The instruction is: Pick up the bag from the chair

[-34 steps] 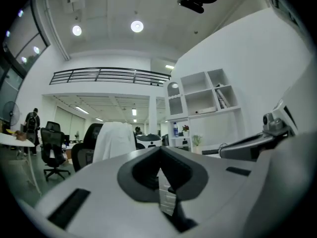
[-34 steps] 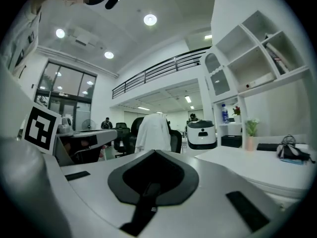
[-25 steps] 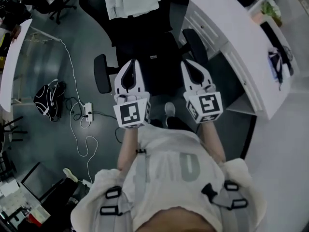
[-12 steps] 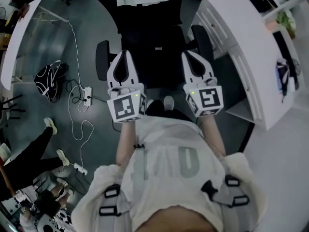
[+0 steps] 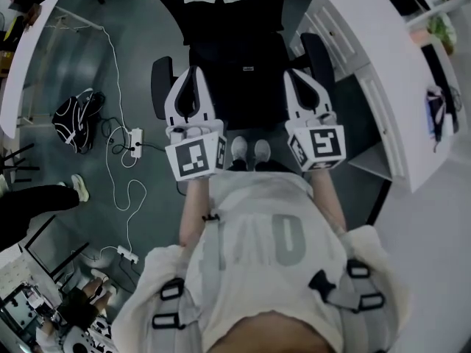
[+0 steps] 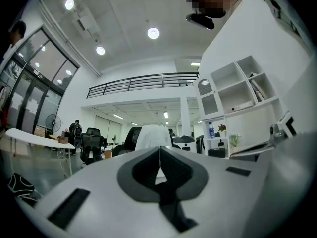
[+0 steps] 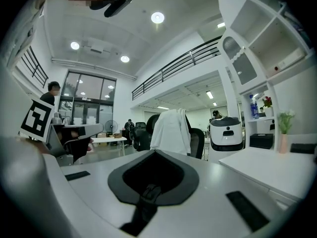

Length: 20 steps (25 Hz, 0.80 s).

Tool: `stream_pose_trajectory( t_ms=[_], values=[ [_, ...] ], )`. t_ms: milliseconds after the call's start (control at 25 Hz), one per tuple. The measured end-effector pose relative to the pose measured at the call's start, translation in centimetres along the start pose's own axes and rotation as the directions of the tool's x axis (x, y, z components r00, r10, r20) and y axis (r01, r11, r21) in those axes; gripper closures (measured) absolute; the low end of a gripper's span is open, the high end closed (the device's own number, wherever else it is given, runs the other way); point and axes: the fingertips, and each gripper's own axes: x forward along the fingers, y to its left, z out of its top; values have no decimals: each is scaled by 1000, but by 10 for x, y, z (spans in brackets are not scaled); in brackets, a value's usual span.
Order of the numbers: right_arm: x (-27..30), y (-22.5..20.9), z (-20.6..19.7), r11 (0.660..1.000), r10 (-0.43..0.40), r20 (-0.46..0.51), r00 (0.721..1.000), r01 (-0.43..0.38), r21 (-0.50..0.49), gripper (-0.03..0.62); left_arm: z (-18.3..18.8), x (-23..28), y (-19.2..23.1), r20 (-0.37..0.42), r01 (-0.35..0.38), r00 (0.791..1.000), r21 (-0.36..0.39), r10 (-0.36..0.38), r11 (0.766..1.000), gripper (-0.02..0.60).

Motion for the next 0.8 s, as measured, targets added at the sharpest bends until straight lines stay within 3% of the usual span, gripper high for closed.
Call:
stream_pose_trajectory(
  t_ms=[400, 520, 560, 600, 640, 720, 800],
  values=[
    [11, 4, 6, 1000, 18, 22, 1000, -18, 11, 588, 0, 4, 16, 8, -10, 1000, 12, 10, 1000, 574],
    [12, 3, 6, 999, 32, 22, 999, -33, 41, 585, -1, 5, 21, 8, 1, 1000, -15, -1, 1000, 572],
    [13, 4, 6, 998, 40, 17, 999, -41, 51, 531, -2, 5, 23, 4, 6, 1000, -26, -6, 1000, 552],
    [14, 4, 5, 997, 45, 9, 999, -45, 59, 422, -4, 5, 25, -3, 13, 1000, -35, -13, 999, 498],
    [15, 4, 4, 997, 44, 5, 999, -44, 62, 374, -6, 5, 26, -9, 20, 1000, -40, -20, 999, 455],
    [16, 1, 2, 998, 29, 5, 1000, -29, 60, 329, -12, 4, 26, -16, 33, 999, -34, -33, 999, 392],
    [16, 0, 0, 998, 23, 4, 1000, -24, 52, 318, -17, 4, 26, -24, 39, 999, -16, -39, 999, 370]
  ],
)
